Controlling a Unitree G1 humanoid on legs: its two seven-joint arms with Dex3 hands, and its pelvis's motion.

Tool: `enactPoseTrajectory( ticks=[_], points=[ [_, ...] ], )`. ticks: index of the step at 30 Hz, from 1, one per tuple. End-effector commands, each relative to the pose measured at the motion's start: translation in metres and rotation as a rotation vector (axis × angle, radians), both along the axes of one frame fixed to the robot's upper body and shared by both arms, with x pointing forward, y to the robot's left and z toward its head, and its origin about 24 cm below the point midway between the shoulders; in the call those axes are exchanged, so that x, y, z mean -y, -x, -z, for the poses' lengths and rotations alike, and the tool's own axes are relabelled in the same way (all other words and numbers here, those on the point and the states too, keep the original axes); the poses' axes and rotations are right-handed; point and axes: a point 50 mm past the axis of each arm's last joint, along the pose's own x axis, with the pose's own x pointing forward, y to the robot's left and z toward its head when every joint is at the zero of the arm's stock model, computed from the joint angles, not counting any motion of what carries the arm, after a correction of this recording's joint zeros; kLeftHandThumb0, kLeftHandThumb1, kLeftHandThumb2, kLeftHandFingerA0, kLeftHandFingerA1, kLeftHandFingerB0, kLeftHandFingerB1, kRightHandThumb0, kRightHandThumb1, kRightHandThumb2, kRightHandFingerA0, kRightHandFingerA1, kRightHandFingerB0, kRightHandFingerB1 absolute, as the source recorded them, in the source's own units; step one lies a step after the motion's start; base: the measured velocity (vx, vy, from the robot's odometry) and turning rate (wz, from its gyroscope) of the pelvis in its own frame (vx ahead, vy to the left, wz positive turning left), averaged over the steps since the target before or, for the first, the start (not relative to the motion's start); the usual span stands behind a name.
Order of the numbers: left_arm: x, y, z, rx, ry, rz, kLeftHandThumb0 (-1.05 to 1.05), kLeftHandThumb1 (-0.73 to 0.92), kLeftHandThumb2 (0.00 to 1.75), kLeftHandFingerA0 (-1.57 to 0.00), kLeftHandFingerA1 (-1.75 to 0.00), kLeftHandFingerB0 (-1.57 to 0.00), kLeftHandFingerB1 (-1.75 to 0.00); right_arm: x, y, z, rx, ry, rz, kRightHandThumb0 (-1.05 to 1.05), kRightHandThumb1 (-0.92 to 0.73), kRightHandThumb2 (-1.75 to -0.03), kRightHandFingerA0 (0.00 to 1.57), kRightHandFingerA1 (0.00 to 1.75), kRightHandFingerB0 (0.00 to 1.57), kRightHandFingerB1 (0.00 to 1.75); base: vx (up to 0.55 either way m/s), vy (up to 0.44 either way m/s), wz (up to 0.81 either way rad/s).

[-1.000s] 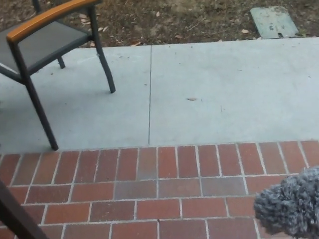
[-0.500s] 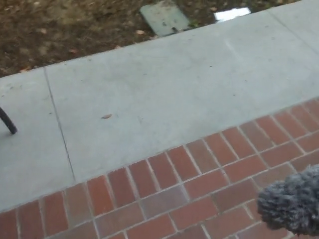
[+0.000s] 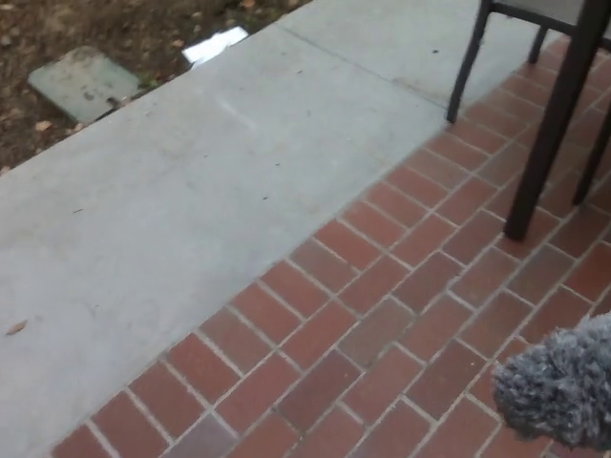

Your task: The robot uses its right hand to pick up the grey duster kept on the edge of the round table outside, turn around and walk towards the square table and place the duster in a container kept on the middle of the desk

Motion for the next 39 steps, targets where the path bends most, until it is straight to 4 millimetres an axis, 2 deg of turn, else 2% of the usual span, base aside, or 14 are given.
enactPoseTrajectory(
  ticks=[1, 8, 9, 12, 14, 16, 17, 19, 21, 25, 26, 30, 37, 39],
  points=[
    [-0.0065, 0.0003, -0.0065, 0.033, -0.037, 0.015, 0.01, 0.48, 1.10, -0.95, -0.98, -0.80, -0.83, 0.0014, -0.0024, -0.0020, 0.009, 0.007, 0.011, -0.50, -0.20, -1.60, 1.51, 1.58, 1.56, 1.32, 0.23, -0.308, -0.61],
    [-0.0067, 0.0014, -0.0064, 0.030, -0.036, 0.012, 0.03, 0.46, 1.11, -0.95, -0.96, -0.89, -0.70, 0.0011, -0.0022, -0.0004, 0.006, 0.009, 0.004, -0.49, -0.20, -1.61, 1.50, 1.58, 1.55, 1.33, 0.21, -0.025, -0.66],
    [-0.0067, 0.0021, -0.0065, 0.030, -0.034, 0.013, 0.02, 0.48, 1.11, -0.95, -0.97, -0.81, -0.83, 0.0009, -0.0018, 0.0000, 0.005, 0.011, 0.005, -0.51, -0.20, -1.60, 1.51, 1.58, 1.56, 1.32, 0.30, 0.077, -0.70],
    [-0.0068, 0.0033, -0.0062, 0.030, -0.027, 0.007, 0.01, 0.47, 1.10, -0.95, -0.97, -0.82, -0.83, 0.0004, -0.0010, 0.0004, 0.003, 0.018, 0.003, -0.51, -0.21, -1.59, 1.50, 1.58, 1.55, 1.33, 0.29, 0.139, -0.56],
    [-0.0070, 0.0031, -0.0061, 0.027, -0.028, 0.004, 0.02, 0.48, 1.07, -0.96, -0.99, -0.90, -0.70, 0.0003, -0.0013, 0.0006, 0.002, 0.018, 0.002, -0.50, -0.21, -1.59, 1.50, 1.57, 1.55, 1.32, 0.41, 0.268, -0.67],
    [-0.0067, 0.0029, -0.0061, 0.027, -0.032, 0.006, 0.00, 0.48, 1.09, -0.96, -0.97, -0.82, -0.83, 0.0002, -0.0017, 0.0011, 0.001, 0.008, 0.007, -0.48, -0.20, -1.60, 1.50, 1.56, 1.56, 1.31, 0.37, 0.181, -0.38],
    [-0.0067, 0.0027, -0.0061, 0.023, -0.035, 0.009, 0.00, 0.52, 1.04, -0.93, -0.96, -0.88, -0.69, 0.0001, -0.0017, 0.0013, 0.004, 0.007, 0.007, -0.48, -0.21, -1.58, 1.50, 1.57, 1.55, 1.32, 0.34, 0.113, -0.38],
    [-0.0067, 0.0026, -0.0061, 0.019, -0.038, 0.013, 0.00, 0.52, 1.04, -0.93, -0.96, -0.88, -0.69, 0.0001, -0.0017, 0.0015, 0.007, 0.007, 0.006, -0.48, -0.21, -1.58, 1.50, 1.57, 1.55, 1.32, 0.32, 0.104, -0.25],
    [-0.0066, 0.0023, -0.0058, 0.019, -0.037, 0.009, 0.00, 0.48, 1.10, -0.94, -0.97, -0.81, -0.82, 0.0001, -0.0021, 0.0012, 0.009, 0.017, 0.000, -0.50, -0.21, -1.59, 1.50, 1.58, 1.55, 1.33, 0.31, 0.091, -0.27],
    [-0.0056, 0.0027, -0.0053, 0.028, -0.030, 0.001, 0.00, 0.49, 1.10, -0.96, -0.98, -0.81, -0.83, 0.0005, -0.0035, 0.0015, 0.010, 0.021, 0.002, -0.50, -0.21, -1.61, 1.50, 1.58, 1.55, 1.33, 0.31, 0.068, -0.14],
    [-0.0055, 0.0025, -0.0051, 0.028, -0.028, -0.001, 0.00, 0.50, 1.06, -0.95, -0.99, -0.89, -0.69, 0.0004, -0.0041, 0.0013, 0.012, 0.022, 0.002, -0.50, -0.20, -1.61, 1.50, 1.58, 1.55, 1.33, 0.33, 0.053, -0.30],
    [-0.0053, 0.0015, -0.0049, 0.014, -0.040, 0.010, -0.01, 0.52, 1.03, -0.94, -0.94, -0.88, -0.67, -0.0008, -0.0060, 0.0012, 0.015, 0.028, -0.006, -0.51, -0.20, -1.61, 1.50, 1.59, 1.55, 1.34, 0.35, -0.229, -0.18],
    [-0.0048, 0.0044, -0.0045, 0.024, -0.025, -0.006, 0.00, 0.48, 1.09, -0.94, -0.96, -0.80, -0.82, -0.0021, -0.0078, 0.0014, 0.010, 0.029, -0.007, -0.53, -0.20, -1.61, 1.50, 1.58, 1.55, 1.33, 0.24, -0.066, -0.29],
    [-0.0043, 0.0043, -0.0046, 0.025, -0.030, -0.003, 0.00, 0.53, 1.01, -0.93, -0.95, -0.86, -0.69, -0.0017, -0.0083, 0.0008, 0.013, 0.029, 0.002, -0.52, -0.20, -1.61, 1.51, 1.58, 1.56, 1.32, 0.20, 0.029, -0.28]
  ],
)
